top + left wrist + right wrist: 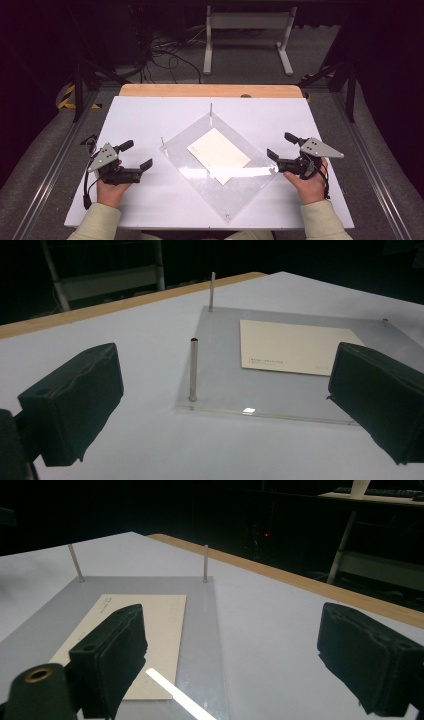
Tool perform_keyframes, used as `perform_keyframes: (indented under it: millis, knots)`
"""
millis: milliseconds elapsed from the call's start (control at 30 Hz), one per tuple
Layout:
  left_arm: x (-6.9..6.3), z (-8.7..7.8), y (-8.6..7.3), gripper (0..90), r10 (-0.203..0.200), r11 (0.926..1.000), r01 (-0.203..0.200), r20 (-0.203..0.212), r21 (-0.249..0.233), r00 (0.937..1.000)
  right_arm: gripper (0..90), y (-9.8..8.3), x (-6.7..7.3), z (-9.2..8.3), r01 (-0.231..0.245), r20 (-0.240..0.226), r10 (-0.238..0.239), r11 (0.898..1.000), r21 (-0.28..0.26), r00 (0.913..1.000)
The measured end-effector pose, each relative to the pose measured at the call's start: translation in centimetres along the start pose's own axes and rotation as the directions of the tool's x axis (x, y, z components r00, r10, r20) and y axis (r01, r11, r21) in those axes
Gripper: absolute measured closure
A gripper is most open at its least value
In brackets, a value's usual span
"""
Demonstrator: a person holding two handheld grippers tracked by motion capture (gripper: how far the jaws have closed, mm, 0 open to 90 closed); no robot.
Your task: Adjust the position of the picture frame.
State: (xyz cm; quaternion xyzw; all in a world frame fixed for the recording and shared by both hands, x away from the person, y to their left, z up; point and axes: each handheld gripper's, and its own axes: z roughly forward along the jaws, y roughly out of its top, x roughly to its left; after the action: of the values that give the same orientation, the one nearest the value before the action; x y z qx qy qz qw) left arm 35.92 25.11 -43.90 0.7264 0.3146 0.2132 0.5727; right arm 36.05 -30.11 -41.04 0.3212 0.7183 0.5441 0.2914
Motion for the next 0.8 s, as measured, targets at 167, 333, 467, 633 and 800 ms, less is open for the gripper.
perform_keyframes:
  millis: [167,333,467,633,800]
  knots:
    - [0.04,-0.12,0.08,1.5,-0.005,0.9999,0.005,0.002,-0.012,1.0000,12.3,0.11,0.04,-0.14,0.003,0.003,-0.003,1.000,-0.004,1.0000]
    - [0.04,0.05,0.02,1.5,-0.008,0.9998,0.008,0.002,-0.017,1.0000,12.3,0.15,-0.05,-0.34,0.000,0.005,0.000,1.000,-0.007,1.0000]
    - [0.09,-0.09,0.07,1.5,-0.007,0.9998,0.007,0.001,-0.021,1.0000,12.3,0.21,0.04,-0.36,0.003,0.003,-0.003,1.000,-0.009,1.0000]
    - [0.06,-0.07,0.09,1.5,-0.007,0.9997,0.007,0.003,-0.021,1.0000,12.3,0.29,0.16,-0.38,0.007,-0.001,-0.007,1.000,-0.011,1.0000]
    - [0.06,-0.10,0.09,1.5,-0.010,0.9997,0.011,0.003,-0.024,0.9999,12.3,0.30,0.16,-0.35,0.006,-0.005,-0.006,1.000,-0.013,1.0000]
